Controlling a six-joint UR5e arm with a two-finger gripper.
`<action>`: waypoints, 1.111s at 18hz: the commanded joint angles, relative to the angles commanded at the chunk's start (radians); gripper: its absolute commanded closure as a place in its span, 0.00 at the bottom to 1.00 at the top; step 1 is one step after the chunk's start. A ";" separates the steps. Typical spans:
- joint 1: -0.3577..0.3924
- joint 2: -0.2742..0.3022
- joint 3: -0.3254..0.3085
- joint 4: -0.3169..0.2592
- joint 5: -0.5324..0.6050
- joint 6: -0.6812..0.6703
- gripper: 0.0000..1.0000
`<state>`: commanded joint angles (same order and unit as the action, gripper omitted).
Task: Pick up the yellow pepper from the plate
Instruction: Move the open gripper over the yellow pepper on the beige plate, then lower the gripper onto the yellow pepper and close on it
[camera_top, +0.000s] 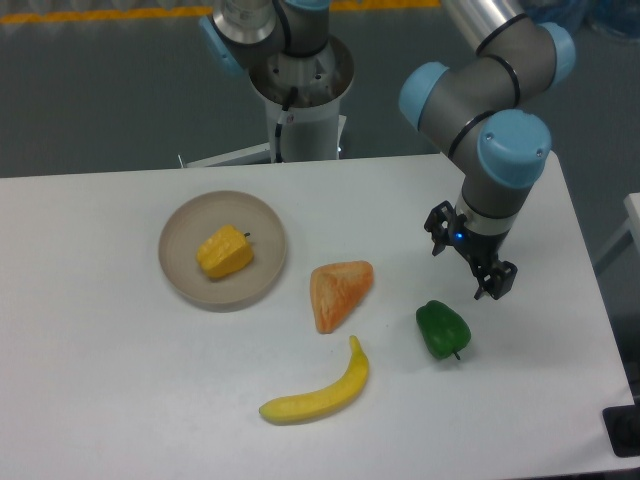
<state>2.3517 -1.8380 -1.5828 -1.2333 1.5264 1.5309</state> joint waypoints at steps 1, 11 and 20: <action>-0.018 0.035 -0.056 0.003 -0.006 -0.033 0.00; -0.236 0.134 -0.196 0.003 -0.003 -0.296 0.00; -0.477 0.120 -0.270 0.012 -0.026 -0.497 0.00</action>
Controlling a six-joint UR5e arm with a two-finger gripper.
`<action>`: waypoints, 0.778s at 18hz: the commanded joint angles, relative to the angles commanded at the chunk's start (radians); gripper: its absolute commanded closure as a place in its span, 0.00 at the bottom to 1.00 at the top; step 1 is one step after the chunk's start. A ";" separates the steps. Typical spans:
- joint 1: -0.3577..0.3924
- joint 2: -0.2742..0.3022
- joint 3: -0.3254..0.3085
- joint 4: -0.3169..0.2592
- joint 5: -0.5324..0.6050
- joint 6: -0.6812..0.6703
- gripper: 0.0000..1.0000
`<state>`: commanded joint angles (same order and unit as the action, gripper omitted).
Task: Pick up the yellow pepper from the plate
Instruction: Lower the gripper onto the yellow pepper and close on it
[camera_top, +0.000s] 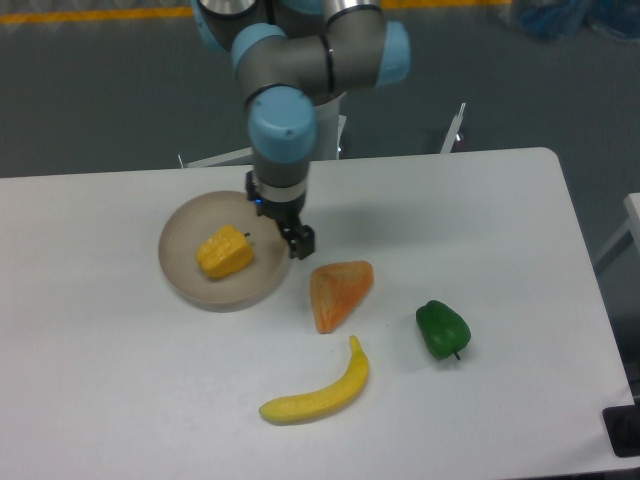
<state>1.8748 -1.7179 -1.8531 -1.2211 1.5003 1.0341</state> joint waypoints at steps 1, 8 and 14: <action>-0.017 -0.015 0.000 0.002 -0.006 -0.032 0.00; -0.063 -0.080 0.009 0.014 -0.003 -0.092 0.00; -0.105 -0.141 0.009 0.090 0.005 -0.197 0.00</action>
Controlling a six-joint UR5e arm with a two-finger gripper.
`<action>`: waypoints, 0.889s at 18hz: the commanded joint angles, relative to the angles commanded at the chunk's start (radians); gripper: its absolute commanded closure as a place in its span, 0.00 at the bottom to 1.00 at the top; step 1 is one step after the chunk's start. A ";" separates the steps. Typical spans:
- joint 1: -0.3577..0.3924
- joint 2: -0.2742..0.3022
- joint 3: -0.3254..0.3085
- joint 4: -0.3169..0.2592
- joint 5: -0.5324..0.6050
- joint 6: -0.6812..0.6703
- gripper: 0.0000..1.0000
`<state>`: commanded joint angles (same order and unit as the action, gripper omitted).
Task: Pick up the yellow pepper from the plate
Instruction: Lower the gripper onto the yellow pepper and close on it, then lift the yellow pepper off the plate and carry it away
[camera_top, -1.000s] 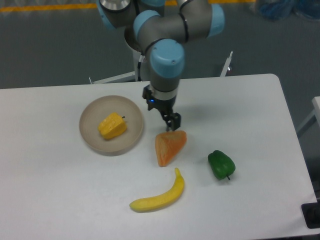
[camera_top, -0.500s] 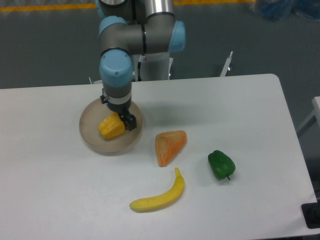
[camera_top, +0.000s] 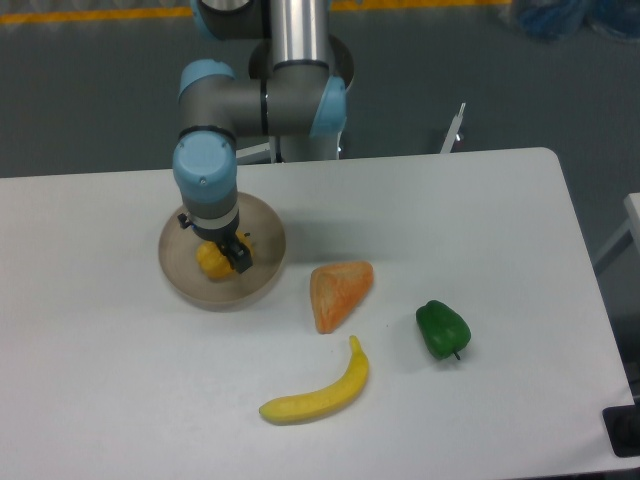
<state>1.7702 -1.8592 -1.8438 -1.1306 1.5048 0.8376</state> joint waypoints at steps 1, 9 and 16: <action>0.000 0.000 0.000 0.002 0.000 0.000 0.00; 0.009 0.031 0.064 -0.012 0.005 -0.002 0.90; 0.179 0.095 0.172 -0.051 0.000 0.073 0.90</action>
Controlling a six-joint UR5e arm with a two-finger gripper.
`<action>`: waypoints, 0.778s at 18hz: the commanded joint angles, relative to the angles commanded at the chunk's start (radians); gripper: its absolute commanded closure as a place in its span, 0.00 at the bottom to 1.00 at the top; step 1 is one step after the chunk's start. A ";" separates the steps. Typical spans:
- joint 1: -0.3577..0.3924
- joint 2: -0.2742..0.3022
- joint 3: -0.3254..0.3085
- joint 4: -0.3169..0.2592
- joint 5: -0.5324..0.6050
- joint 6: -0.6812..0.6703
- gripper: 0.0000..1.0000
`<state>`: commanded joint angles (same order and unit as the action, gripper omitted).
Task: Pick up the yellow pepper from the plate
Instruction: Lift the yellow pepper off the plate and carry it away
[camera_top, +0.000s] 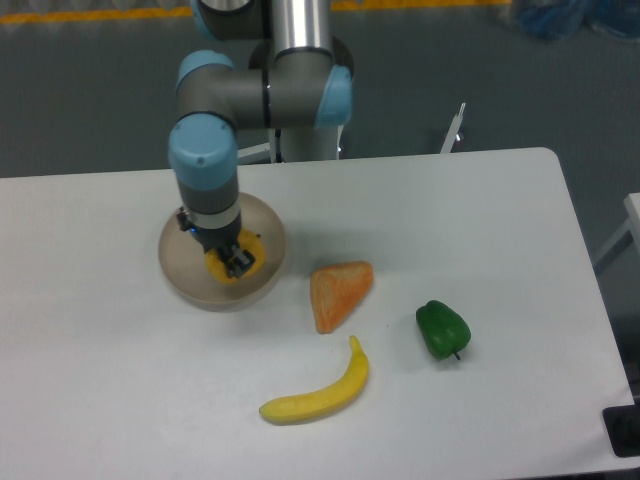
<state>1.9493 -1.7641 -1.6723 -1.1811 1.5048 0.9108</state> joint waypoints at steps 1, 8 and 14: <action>0.035 0.000 0.020 -0.012 -0.002 0.020 0.90; 0.242 -0.018 0.164 -0.124 -0.003 0.164 0.90; 0.359 -0.049 0.155 -0.126 0.005 0.361 0.90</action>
<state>2.3086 -1.8131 -1.5171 -1.3070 1.5094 1.2716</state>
